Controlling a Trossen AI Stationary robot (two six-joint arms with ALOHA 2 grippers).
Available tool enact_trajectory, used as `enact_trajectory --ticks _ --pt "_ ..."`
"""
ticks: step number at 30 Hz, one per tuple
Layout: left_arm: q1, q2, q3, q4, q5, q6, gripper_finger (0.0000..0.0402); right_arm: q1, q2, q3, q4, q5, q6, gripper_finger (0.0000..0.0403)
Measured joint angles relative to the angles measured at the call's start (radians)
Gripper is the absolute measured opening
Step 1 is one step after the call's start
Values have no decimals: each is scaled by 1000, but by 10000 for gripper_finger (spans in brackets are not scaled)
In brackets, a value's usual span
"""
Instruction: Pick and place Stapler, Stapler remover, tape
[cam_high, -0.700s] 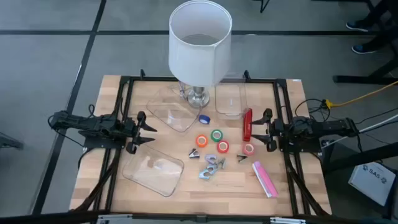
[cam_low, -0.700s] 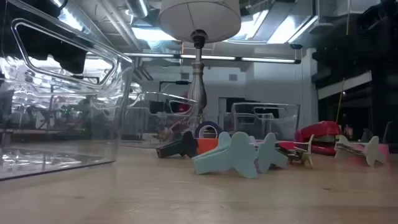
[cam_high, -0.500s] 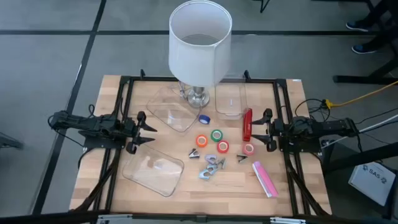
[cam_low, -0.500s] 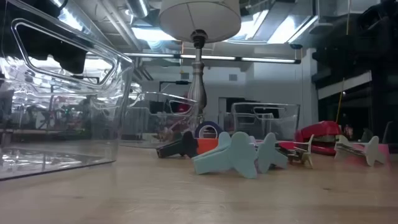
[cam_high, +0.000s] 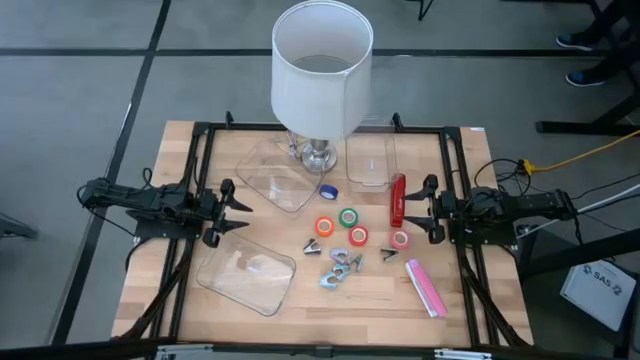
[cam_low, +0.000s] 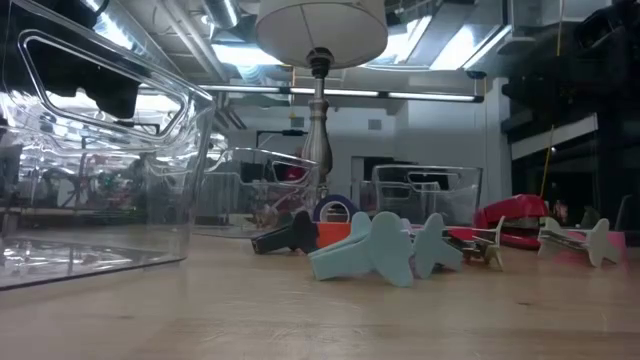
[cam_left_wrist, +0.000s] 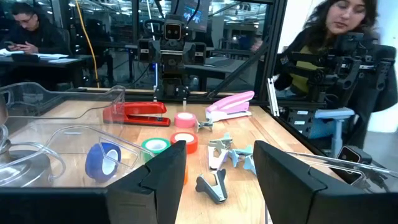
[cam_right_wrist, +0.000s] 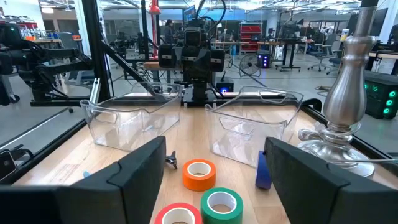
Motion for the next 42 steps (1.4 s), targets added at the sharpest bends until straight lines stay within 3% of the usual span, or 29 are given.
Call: enact_trajectory --ticks 34,39,42 --pt "0 0 0 0 0 0 185 0 0 0 0 0 9 276" --pt "0 0 0 0 0 0 185 0 0 0 1 2 189 276" --pt "0 0 0 0 0 0 185 0 0 0 0 3 215 276"
